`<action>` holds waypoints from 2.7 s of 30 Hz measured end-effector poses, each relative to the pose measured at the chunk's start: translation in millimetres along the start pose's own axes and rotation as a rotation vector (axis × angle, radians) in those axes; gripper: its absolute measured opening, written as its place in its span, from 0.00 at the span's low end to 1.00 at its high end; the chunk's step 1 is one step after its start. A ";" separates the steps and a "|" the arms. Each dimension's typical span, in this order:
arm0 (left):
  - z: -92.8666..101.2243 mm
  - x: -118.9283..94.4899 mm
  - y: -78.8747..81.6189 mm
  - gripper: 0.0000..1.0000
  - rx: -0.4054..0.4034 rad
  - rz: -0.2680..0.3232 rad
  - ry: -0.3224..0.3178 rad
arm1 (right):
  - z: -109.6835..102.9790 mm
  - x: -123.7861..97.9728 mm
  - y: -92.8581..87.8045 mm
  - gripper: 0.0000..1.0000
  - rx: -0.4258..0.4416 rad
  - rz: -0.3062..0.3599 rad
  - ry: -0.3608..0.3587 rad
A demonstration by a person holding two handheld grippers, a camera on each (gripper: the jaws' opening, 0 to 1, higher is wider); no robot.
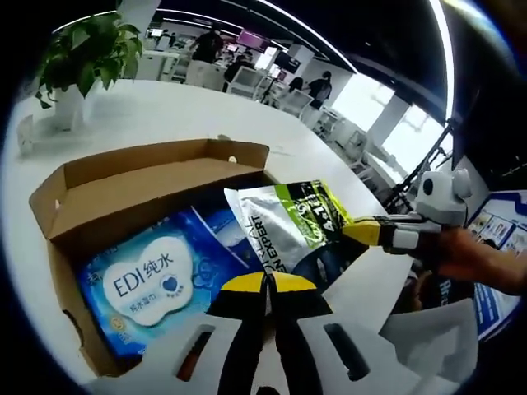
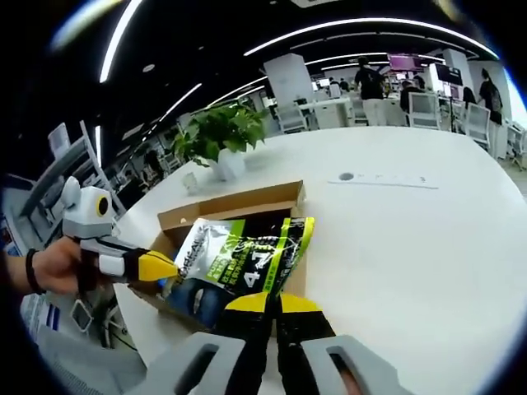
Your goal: Operate the shoe box by opening the lid, removing the specified soft item, and placing it in the target area until the item is outside and the box remains undamaged.
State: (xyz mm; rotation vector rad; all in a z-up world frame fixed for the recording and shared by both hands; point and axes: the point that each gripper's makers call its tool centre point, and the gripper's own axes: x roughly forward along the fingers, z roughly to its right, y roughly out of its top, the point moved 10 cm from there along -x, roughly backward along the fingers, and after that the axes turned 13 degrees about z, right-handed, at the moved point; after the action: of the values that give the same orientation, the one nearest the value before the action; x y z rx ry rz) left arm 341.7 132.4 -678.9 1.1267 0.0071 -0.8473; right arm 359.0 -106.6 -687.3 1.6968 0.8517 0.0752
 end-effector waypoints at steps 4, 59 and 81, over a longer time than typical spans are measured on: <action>10.5 8.2 -0.7 0.00 0.016 -0.012 -0.015 | 9.9 -10.4 -4.0 0.00 0.014 0.009 -0.017; 143.7 110.3 -52.2 0.00 0.060 -0.130 -0.168 | 136.4 -139.5 -41.9 0.00 0.119 0.024 -0.182; 141.3 153.8 -32.4 0.00 0.062 -0.118 -0.141 | 176.5 -113.2 -20.3 0.00 0.104 0.008 -0.164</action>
State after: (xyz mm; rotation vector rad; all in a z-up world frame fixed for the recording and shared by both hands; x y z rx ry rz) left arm 373.2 -75.3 -701.7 1.1302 -0.0704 -1.0371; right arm 349.3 -314.7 -719.0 1.7766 0.7369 -0.1034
